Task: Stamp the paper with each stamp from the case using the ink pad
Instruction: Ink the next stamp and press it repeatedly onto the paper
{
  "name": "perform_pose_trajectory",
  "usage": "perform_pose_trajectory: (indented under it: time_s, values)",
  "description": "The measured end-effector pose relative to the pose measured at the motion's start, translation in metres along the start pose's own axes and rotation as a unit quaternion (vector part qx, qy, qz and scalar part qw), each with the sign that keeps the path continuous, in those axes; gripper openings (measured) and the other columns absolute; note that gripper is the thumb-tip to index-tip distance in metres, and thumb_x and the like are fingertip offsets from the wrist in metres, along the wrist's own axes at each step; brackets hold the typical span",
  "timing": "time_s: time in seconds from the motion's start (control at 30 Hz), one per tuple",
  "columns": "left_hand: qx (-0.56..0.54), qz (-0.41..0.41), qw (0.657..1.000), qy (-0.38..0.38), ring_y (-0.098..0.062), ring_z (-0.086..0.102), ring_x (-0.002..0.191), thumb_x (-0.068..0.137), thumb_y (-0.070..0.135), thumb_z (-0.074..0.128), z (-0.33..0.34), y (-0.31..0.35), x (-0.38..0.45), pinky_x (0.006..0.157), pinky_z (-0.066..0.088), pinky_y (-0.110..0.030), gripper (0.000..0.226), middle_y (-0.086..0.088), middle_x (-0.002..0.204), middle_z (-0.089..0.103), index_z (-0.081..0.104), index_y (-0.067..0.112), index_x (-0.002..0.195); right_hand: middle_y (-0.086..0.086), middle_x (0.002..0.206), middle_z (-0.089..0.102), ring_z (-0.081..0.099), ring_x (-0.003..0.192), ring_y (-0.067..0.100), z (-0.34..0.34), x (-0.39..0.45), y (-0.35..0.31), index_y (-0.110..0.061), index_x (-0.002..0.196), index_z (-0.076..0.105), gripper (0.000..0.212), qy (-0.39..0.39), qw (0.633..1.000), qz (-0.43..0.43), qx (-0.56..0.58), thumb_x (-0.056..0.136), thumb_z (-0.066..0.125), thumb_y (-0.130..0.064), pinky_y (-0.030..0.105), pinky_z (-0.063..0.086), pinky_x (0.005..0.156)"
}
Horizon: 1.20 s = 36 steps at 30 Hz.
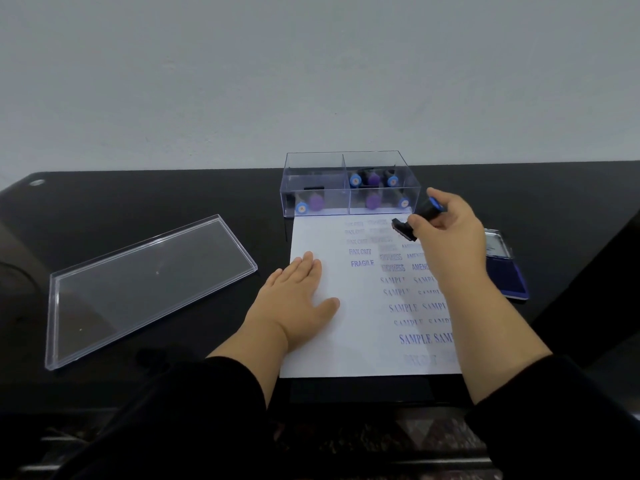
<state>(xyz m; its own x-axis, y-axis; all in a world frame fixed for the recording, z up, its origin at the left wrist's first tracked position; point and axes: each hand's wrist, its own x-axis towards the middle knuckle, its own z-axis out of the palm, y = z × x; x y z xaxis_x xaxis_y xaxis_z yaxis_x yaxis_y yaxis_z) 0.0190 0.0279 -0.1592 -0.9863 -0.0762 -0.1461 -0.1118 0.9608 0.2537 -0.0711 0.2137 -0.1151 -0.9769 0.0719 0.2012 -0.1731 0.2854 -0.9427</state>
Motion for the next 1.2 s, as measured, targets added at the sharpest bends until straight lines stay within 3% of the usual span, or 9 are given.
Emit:
perform_pose_trajectory:
  time_s: [0.5, 0.7, 0.87, 0.93, 1.03, 1.2]
  values:
    - [-0.004, -0.004, 1.000, 0.001, -0.006, -0.010, 0.145, 0.098, 0.048, 0.029, 0.000, 0.000, 0.000, 0.117, -0.006, -0.027, 0.067, 0.008, 0.158, -0.014, -0.003, 0.022, 0.152, -0.008, 0.082, 0.059, 0.055, 0.071, 0.002, -0.003, -0.008, 0.001, -0.030, 0.126, 0.051, 0.041, -0.032, 0.999, 0.013, 0.003, 0.089, 0.063, -0.016, 0.009, 0.038, 0.047]
    - [-0.001, -0.004, 1.000, 0.000, -0.006, -0.010, 0.145, 0.098, 0.048, 0.029, 0.000, 0.000, 0.000, 0.117, -0.006, -0.027, 0.067, 0.007, 0.158, -0.014, -0.003, 0.022, 0.152, -0.008, 0.085, 0.061, 0.057, 0.074, 0.004, -0.005, -0.011, -0.001, -0.029, 0.127, 0.051, 0.041, -0.039, 0.999, 0.015, -0.006, 0.090, 0.062, -0.015, 0.014, 0.040, 0.052]
    - [-0.002, -0.007, 1.000, 0.001, -0.005, -0.010, 0.145, 0.098, 0.048, 0.029, 0.000, 0.000, 0.000, 0.116, -0.007, -0.026, 0.068, 0.007, 0.158, -0.014, -0.003, 0.022, 0.152, 0.008, 0.093, 0.066, 0.057, 0.074, 0.015, -0.005, -0.012, -0.002, -0.030, 0.126, 0.052, 0.041, -0.036, 0.999, 0.014, -0.009, 0.089, 0.063, -0.015, 0.021, 0.046, 0.058]
    - [0.000, -0.007, 1.000, -0.001, -0.006, -0.010, 0.145, 0.099, 0.048, 0.029, 0.000, 0.001, 0.000, 0.116, -0.006, -0.027, 0.067, 0.007, 0.158, -0.014, -0.004, 0.022, 0.152, 0.006, 0.092, 0.066, 0.059, 0.074, 0.016, -0.005, -0.012, -0.001, -0.030, 0.126, 0.051, 0.041, -0.037, 0.999, 0.014, -0.010, 0.089, 0.063, -0.015, 0.020, 0.046, 0.056]
    - [0.002, -0.006, 1.000, -0.002, -0.006, -0.009, 0.145, 0.099, 0.048, 0.028, -0.001, 0.001, 0.000, 0.116, -0.006, -0.027, 0.067, 0.007, 0.158, -0.014, -0.004, 0.022, 0.152, -0.003, 0.087, 0.063, 0.057, 0.074, 0.005, -0.006, -0.012, -0.001, -0.028, 0.127, 0.051, 0.042, -0.040, 0.999, 0.010, -0.009, 0.089, 0.063, -0.014, 0.015, 0.040, 0.054]
    - [0.000, -0.007, 1.000, 0.000, -0.005, -0.010, 0.145, 0.099, 0.048, 0.029, 0.000, 0.001, 0.000, 0.117, -0.006, -0.027, 0.067, 0.008, 0.158, -0.013, -0.003, 0.022, 0.152, 0.003, 0.088, 0.065, 0.057, 0.075, 0.010, -0.005, -0.011, -0.001, -0.028, 0.129, 0.050, 0.043, -0.042, 0.999, 0.010, -0.014, 0.089, 0.062, -0.014, 0.015, 0.041, 0.053]
